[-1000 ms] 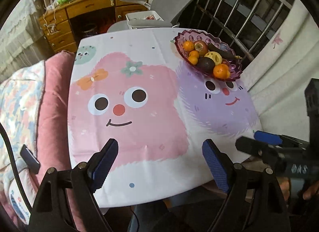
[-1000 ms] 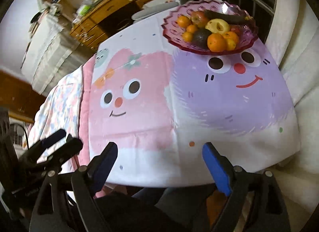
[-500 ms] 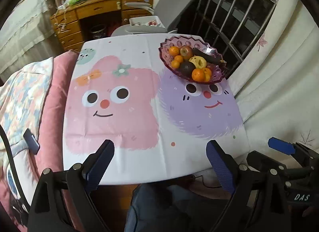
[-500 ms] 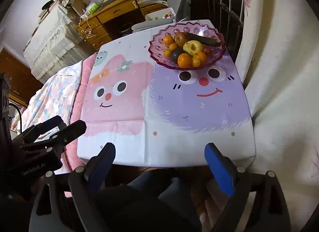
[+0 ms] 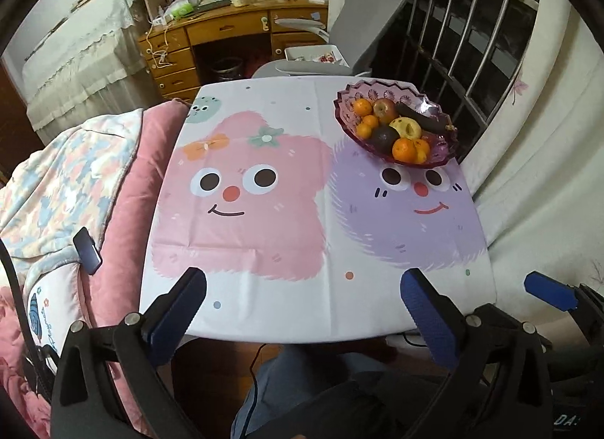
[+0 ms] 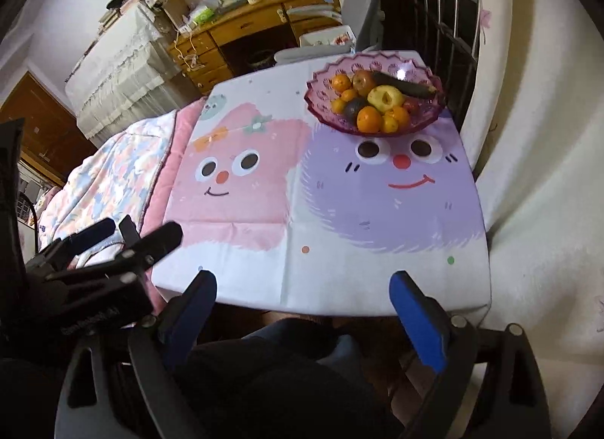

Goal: Organize fruits

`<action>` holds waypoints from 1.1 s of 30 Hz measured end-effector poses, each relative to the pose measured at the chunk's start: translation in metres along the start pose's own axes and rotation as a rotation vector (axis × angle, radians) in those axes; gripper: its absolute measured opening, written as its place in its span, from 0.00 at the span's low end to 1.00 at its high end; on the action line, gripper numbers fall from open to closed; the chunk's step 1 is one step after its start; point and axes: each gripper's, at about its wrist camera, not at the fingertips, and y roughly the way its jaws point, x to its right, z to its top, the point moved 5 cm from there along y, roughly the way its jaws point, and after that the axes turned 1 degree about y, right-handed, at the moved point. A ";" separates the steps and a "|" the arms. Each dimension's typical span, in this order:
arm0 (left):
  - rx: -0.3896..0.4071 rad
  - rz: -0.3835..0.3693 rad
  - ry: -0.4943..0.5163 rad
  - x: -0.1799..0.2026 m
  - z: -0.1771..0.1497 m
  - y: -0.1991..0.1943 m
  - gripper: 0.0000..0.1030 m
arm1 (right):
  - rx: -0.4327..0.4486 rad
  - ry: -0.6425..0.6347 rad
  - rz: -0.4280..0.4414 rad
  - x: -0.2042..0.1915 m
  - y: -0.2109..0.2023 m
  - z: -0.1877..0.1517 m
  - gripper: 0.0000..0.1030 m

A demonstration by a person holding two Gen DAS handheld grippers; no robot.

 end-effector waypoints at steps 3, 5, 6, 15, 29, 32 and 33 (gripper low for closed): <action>0.018 0.016 -0.014 -0.001 -0.002 -0.004 0.99 | 0.027 -0.017 -0.008 -0.002 -0.004 0.000 0.98; 0.022 0.019 -0.022 -0.002 -0.003 -0.006 0.99 | 0.029 -0.015 -0.008 0.000 -0.004 -0.001 1.00; 0.027 0.020 -0.025 -0.001 -0.004 -0.007 0.99 | 0.033 -0.017 -0.006 0.000 -0.005 -0.001 1.00; 0.071 0.042 -0.026 0.002 -0.004 -0.017 0.99 | 0.088 -0.026 0.001 0.003 -0.015 0.001 1.00; 0.075 0.054 -0.047 0.002 -0.007 -0.022 0.99 | 0.086 -0.064 0.008 -0.002 -0.017 0.003 1.00; 0.069 0.058 -0.058 0.001 -0.009 -0.022 0.99 | 0.077 -0.066 0.010 -0.002 -0.015 0.001 1.00; 0.067 0.058 -0.061 0.001 -0.009 -0.021 0.99 | 0.075 -0.067 0.010 -0.002 -0.014 0.001 1.00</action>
